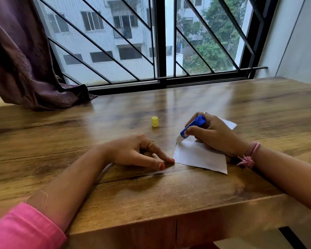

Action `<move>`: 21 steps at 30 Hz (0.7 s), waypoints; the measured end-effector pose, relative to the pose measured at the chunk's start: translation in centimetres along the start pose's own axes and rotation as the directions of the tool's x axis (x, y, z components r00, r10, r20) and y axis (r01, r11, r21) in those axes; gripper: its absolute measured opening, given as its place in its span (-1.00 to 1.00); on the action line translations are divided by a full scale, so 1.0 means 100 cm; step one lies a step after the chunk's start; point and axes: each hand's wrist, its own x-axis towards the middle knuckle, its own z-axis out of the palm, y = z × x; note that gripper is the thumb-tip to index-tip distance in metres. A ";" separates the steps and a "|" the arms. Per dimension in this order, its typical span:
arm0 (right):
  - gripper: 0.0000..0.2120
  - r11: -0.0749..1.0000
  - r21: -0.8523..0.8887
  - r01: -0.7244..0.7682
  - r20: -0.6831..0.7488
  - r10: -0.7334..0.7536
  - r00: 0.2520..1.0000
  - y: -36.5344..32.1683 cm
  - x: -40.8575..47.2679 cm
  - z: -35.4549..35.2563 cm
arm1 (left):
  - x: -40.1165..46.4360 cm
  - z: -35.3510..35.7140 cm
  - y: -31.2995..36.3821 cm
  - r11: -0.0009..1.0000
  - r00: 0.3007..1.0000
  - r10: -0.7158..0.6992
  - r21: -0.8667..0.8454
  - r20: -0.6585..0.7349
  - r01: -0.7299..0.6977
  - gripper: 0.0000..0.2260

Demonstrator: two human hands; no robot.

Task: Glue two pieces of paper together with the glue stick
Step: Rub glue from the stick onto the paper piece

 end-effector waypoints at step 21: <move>-0.92 0.839 0.489 -0.238 0.074 0.231 0.970 -0.024 -0.040 -0.029 | -0.001 -0.001 -0.004 0.998 0.999 0.054 -0.013 -0.003 -0.054 -0.72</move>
